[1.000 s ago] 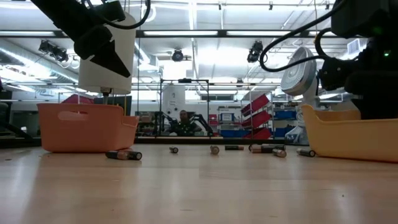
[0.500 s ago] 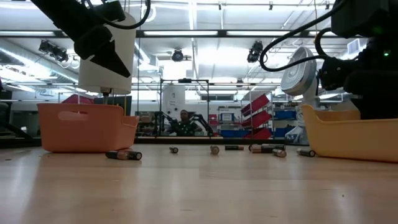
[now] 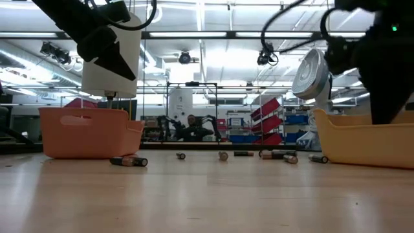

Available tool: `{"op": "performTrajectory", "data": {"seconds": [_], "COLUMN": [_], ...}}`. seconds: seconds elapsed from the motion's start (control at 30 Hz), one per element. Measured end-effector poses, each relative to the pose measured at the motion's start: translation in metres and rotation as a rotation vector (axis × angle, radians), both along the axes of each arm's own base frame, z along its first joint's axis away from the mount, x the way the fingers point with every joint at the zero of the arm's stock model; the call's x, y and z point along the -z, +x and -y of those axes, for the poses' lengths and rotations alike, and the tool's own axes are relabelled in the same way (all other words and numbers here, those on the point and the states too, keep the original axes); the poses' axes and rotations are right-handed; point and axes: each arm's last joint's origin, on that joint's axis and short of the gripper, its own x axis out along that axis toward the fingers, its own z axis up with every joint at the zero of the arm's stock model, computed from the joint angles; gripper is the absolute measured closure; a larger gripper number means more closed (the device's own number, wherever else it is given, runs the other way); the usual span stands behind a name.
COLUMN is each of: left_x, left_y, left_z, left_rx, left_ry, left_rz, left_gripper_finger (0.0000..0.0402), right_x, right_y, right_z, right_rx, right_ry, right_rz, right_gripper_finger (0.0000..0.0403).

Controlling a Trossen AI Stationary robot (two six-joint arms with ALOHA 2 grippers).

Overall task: Sort batteries
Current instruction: Put the gold battery into the yellow bin

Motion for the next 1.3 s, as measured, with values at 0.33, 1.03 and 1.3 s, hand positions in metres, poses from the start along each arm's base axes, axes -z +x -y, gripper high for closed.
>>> {"op": "performTrajectory", "data": {"seconds": [0.33, 1.03, 1.3], "left_x": [0.000, 0.000, 0.000], "left_y": [0.000, 0.000, 0.000], "left_z": [0.000, 0.000, 0.000], "left_rx": [0.000, 0.001, 0.001], "left_ry": [-0.001, -0.002, -0.004], "left_rz": [0.000, 0.001, 0.006], "left_gripper_finger": [0.0325, 0.0325, 0.0325], "right_x": [-0.065, -0.094, -0.062], "right_y": [0.026, 0.091, 0.113], "right_z": [-0.004, 0.044, 0.059], "right_rx": [-0.103, -0.580, -0.609], "right_ry": [-0.145, -0.398, -0.316], "right_rz": [0.172, 0.480, 0.398], "right_gripper_finger": [0.0322, 0.0322, 0.0322]}}
